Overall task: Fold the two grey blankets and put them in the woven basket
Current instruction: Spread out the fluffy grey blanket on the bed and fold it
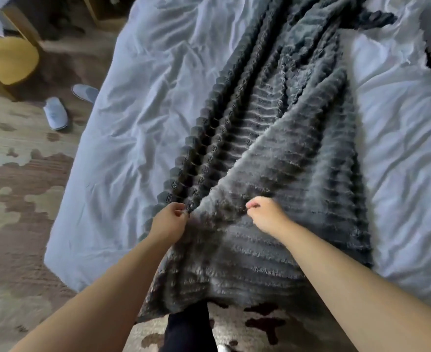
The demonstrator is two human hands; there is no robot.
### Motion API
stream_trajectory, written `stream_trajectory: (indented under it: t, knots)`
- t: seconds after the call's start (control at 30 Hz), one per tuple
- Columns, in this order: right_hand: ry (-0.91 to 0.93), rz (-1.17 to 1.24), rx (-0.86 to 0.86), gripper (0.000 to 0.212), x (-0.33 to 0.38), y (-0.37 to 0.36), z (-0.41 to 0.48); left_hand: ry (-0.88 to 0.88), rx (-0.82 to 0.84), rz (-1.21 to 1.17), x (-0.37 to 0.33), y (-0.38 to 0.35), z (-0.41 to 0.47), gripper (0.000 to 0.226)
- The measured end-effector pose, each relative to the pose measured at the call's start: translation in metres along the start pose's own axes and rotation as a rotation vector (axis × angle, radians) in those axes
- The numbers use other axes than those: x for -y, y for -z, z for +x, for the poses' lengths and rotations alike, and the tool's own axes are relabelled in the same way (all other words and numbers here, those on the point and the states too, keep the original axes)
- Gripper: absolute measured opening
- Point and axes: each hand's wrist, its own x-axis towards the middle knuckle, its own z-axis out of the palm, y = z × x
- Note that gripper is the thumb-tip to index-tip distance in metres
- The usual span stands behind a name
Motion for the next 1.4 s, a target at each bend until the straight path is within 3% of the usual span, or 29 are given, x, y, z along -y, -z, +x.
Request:
stream_trajectory:
  t: [0.07, 0.2, 0.23, 0.3, 0.37, 0.47, 0.53, 0.6, 0.63, 0.7, 0.73, 0.8, 0.83, 0.9, 0.97, 1.03, 1.1, 1.23, 1.3, 1.4]
  knots:
    - [-0.09, 0.075, -0.123, 0.031, 0.029, -0.003, 0.032, -0.063, 0.181, 0.014, -0.008, -0.008, 0.015, 0.04]
    - [-0.361, 0.134, -0.17, 0.081, 0.052, -0.016, 0.075, -0.267, 0.653, 0.089, -0.015, -0.028, 0.016, 0.055]
    - [-0.417, 0.064, -0.146, 0.087, 0.048, -0.017, 0.079, -0.318, 0.78, 0.158, -0.016, -0.033, 0.016, 0.052]
    - [-0.476, -0.022, -0.153, 0.075, 0.036, -0.015, 0.081, -0.374, 0.941, 0.247, -0.017, -0.04, 0.016, 0.036]
    - [-0.476, 0.229, -0.223, 0.05, 0.024, -0.006, 0.082, -0.409, 0.81, 0.218, -0.02, -0.047, 0.018, 0.031]
    - [-0.524, 1.072, -0.186, 0.016, 0.011, 0.007, 0.066, -0.309, 0.245, 0.079, -0.026, -0.057, 0.022, 0.022]
    - [-0.564, 1.425, -0.123, 0.029, -0.005, 0.008, 0.051, -0.252, 0.197, -0.062, -0.032, -0.063, 0.02, 0.021]
    - [-0.65, 1.488, -0.088, 0.028, -0.023, 0.006, 0.034, -0.15, 0.301, -0.198, -0.039, -0.07, 0.016, 0.027]
    - [-0.701, 1.416, -0.08, 0.017, -0.029, 0.004, 0.029, -0.078, 0.338, -0.27, -0.042, -0.072, 0.014, 0.029]
    - [-0.781, 1.046, -0.068, 0.01, -0.038, 0.002, 0.025, 0.022, 0.419, -0.33, -0.045, -0.072, 0.013, 0.033]
    - [-0.793, 0.763, -0.079, 0.015, -0.042, 0.003, 0.024, 0.024, 0.476, -0.25, -0.044, -0.072, 0.014, 0.037]
    - [-0.751, 0.157, -0.265, 0.036, -0.045, 0.007, 0.025, -0.052, 0.572, 0.047, -0.041, -0.071, 0.014, 0.042]
    - [-0.657, -0.028, -0.393, 0.039, -0.041, 0.011, 0.025, -0.111, 0.573, 0.173, -0.039, -0.07, 0.012, 0.04]
    - [-0.298, -0.213, -0.614, 0.04, -0.03, 0.02, 0.028, -0.222, 0.523, 0.281, -0.04, -0.067, 0.005, 0.027]
    - [0.064, -0.268, -0.659, 0.037, -0.012, 0.023, 0.037, -0.35, 0.456, 0.25, -0.042, -0.061, -0.003, 0.014]
    - [0.246, -0.239, -0.501, 0.03, 0.009, 0.021, 0.053, -0.462, 0.45, 0.151, -0.044, -0.056, -0.009, 0.024]
    - [0.251, -0.281, -0.182, 0.03, 0.025, 0.016, 0.069, -0.476, 0.469, 0.071, -0.045, -0.051, -0.016, 0.025]
    - [0.202, -0.834, 0.485, 0.045, 0.032, 0.022, 0.08, -0.286, 0.462, -0.026, -0.042, -0.048, -0.029, 0.036]
    - [0.232, -1.005, 0.622, 0.038, 0.028, 0.035, 0.071, -0.169, 0.467, -0.081, -0.045, -0.05, -0.035, 0.035]
    - [0.246, -0.929, 0.605, 0.034, 0.024, 0.06, 0.053, -0.121, 0.511, 0.137, -0.045, -0.055, -0.041, 0.043]
